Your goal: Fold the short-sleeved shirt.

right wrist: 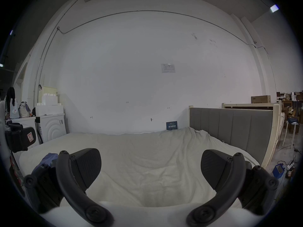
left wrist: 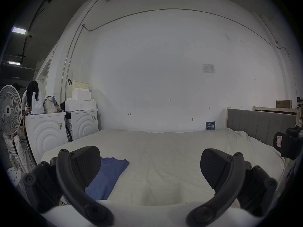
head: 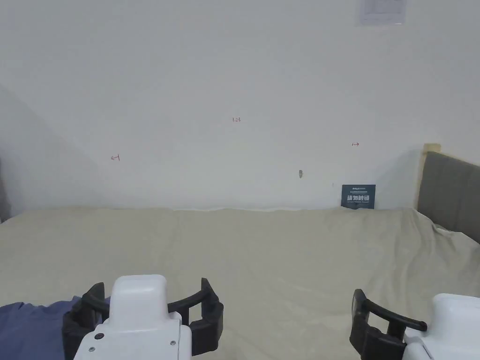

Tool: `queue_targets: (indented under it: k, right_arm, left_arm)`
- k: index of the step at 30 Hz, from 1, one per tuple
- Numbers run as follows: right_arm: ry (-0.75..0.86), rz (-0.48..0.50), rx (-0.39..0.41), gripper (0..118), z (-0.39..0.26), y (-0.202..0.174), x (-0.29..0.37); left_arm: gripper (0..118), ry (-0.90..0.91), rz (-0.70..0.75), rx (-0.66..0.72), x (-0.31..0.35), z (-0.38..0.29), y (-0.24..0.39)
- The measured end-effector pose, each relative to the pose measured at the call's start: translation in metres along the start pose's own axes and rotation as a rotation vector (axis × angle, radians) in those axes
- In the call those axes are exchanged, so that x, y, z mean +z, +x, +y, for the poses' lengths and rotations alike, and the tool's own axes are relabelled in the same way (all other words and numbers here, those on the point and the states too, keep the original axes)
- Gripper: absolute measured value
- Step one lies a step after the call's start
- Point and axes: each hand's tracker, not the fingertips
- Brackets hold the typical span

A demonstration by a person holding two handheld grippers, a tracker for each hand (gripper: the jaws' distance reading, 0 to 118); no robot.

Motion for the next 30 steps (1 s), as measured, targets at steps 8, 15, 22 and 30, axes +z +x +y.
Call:
queue_targets:
  k: [8, 15, 22, 30]
  right_arm:
    - [-0.017, 0.024, 0.006, 117, -0.005, -0.005, 0.001]
    - [-0.250, -0.039, -0.911, 117, -0.033, 0.053, -0.016]
    - [-0.321, -0.119, -1.087, 117, -0.061, 0.069, -0.004]
    - [0.019, -0.046, -0.392, 117, 0.004, 0.029, 0.015]
  left_arm:
    - [118, -0.007, -0.006, -0.020, 0.001, -0.002, 0.001]
    - [118, 0.302, 0.257, -1.046, 0.005, -0.020, 0.054]
    - [118, 0.326, 0.193, -1.148, 0.005, -0.030, 0.058]
    - [118, 0.076, 0.023, -0.148, -0.001, 0.014, -0.002]
